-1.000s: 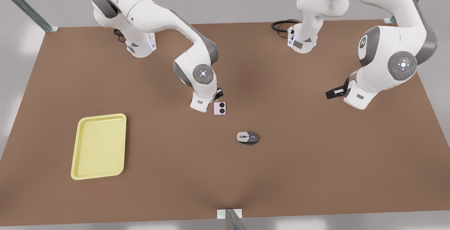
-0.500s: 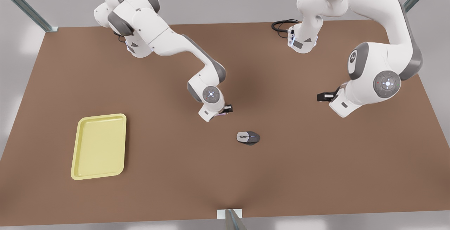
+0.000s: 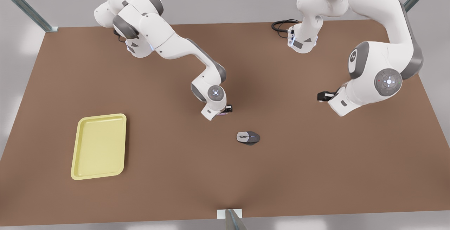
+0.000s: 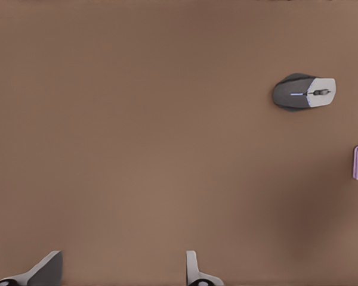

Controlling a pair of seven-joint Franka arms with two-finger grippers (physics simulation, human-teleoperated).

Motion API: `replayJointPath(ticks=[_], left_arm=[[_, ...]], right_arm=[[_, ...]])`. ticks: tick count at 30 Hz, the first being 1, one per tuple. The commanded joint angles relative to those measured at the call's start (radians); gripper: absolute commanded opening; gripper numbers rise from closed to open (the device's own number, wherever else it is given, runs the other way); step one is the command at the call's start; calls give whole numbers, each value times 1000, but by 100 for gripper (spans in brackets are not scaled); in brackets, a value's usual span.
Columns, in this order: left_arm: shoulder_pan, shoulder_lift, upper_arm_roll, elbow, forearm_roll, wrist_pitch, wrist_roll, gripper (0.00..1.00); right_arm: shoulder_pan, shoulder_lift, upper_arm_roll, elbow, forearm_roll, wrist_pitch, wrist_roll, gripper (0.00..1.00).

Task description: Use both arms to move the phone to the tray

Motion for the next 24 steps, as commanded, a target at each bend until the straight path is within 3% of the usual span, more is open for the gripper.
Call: replayJointPath(ticks=[1, 24], left_arm=[[3, -23, 8, 2, -27, 1, 86, 100], [1, -1, -1, 7, -8, 24, 71, 100]], right_arm=[[1, -2, 0, -2, -4, 9, 10, 100], [1, 1, 12, -37, -44, -18, -33, 100]])
